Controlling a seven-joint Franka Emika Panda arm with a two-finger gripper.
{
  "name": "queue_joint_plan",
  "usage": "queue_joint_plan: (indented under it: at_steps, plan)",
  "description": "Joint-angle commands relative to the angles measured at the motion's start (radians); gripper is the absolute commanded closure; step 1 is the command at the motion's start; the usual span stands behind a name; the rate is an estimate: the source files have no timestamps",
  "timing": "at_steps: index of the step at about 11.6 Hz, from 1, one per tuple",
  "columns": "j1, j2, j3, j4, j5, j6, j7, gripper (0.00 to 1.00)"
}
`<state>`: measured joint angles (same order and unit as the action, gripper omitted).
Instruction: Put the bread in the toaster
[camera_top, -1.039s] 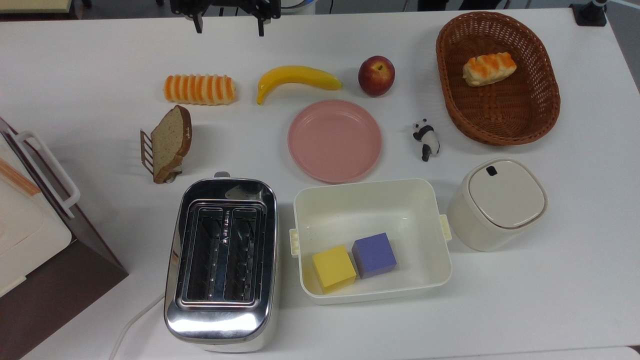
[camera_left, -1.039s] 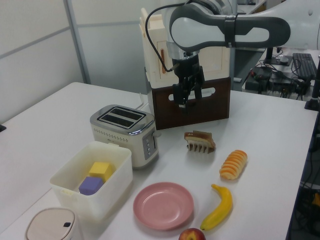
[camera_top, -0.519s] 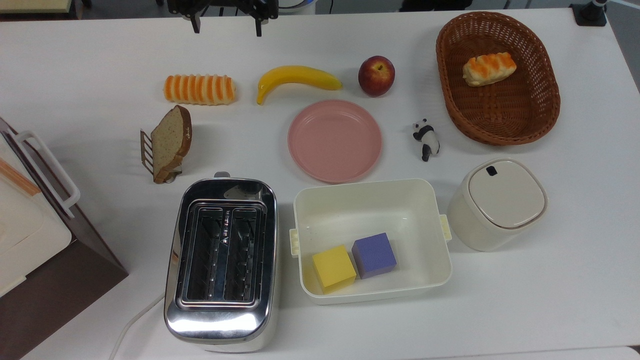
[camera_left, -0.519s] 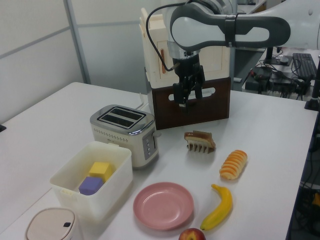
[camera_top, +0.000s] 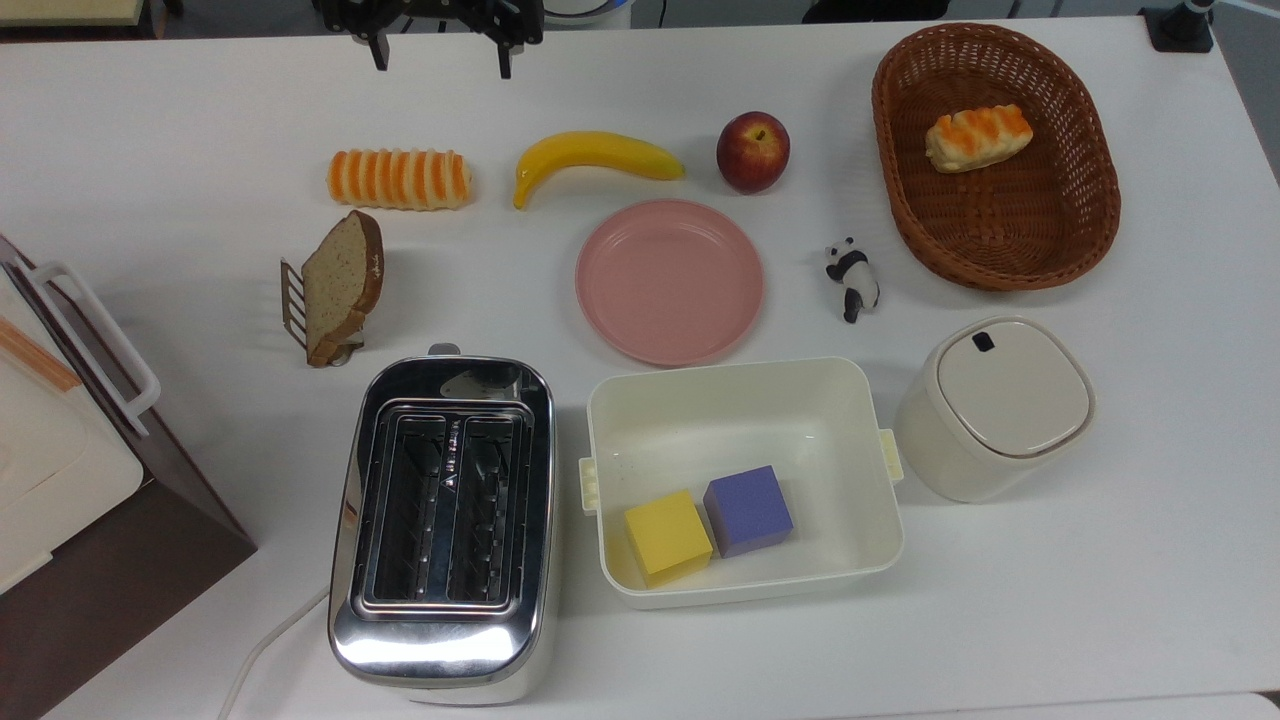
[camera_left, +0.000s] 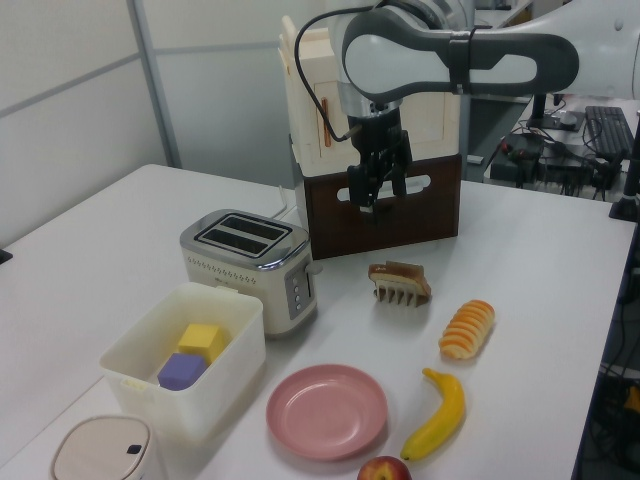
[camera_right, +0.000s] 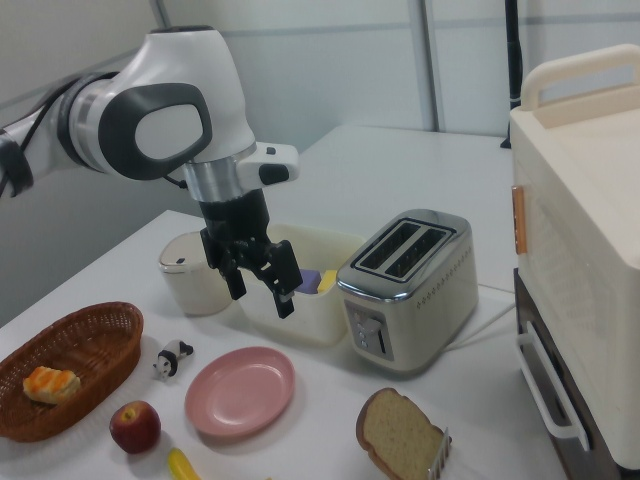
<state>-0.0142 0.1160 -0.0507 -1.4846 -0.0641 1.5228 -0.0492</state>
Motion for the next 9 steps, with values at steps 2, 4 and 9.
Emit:
queue_joint_plan:
  at_steps: [2,4,9]
  plan:
    - [0.013,0.017,0.014,-0.031,0.021,0.031,0.000,0.00]
    - [0.028,0.027,0.014,-0.033,0.023,0.034,0.002,0.00]
    - [0.017,0.044,0.006,-0.022,0.037,0.069,0.003,0.00]
